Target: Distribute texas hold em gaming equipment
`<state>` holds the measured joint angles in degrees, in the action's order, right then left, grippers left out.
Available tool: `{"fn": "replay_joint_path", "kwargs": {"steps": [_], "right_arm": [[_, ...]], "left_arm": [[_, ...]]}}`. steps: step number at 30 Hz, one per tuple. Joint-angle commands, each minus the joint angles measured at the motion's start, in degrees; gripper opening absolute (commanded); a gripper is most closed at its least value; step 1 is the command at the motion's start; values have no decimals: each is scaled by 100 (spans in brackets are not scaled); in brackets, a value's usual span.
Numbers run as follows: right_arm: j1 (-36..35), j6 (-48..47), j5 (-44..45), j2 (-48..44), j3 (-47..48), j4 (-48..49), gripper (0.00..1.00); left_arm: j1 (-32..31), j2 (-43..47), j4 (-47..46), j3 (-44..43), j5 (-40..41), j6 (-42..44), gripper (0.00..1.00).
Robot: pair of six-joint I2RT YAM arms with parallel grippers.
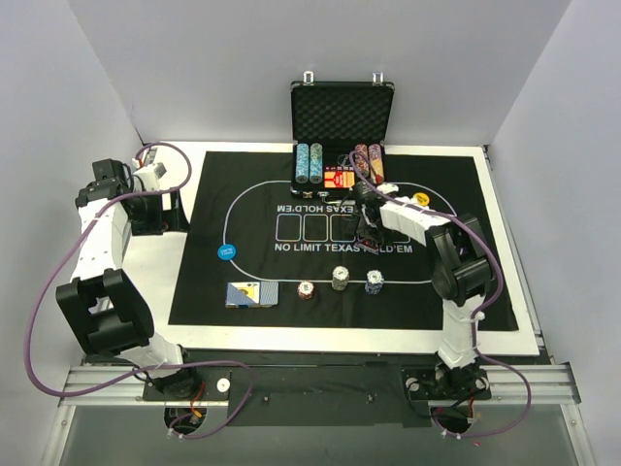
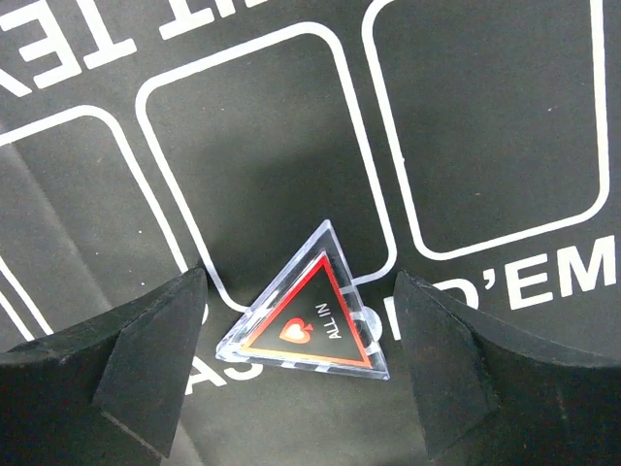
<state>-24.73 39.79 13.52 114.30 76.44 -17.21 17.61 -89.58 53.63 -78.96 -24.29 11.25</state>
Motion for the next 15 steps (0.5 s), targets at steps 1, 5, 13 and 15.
{"fn": "replay_joint_path", "kwargs": {"steps": [1, 5, 13, 15], "right_arm": [[161, 187, 239, -48, -393, -45, 72], [241, 231, 292, -294, -656, -28, 71], [425, 407, 371, -1111, -1622, 60, 65], [443, 442, 432, -1287, -1833, 60, 64]], "left_arm": [[-3, 239, 95, -208, -67, 115, 97], [6, 283, 130, -234, -49, 132, 97], [6, 301, 157, -278, -23, 203, 97], [6, 318, 157, -269, -23, 220, 97]]}}
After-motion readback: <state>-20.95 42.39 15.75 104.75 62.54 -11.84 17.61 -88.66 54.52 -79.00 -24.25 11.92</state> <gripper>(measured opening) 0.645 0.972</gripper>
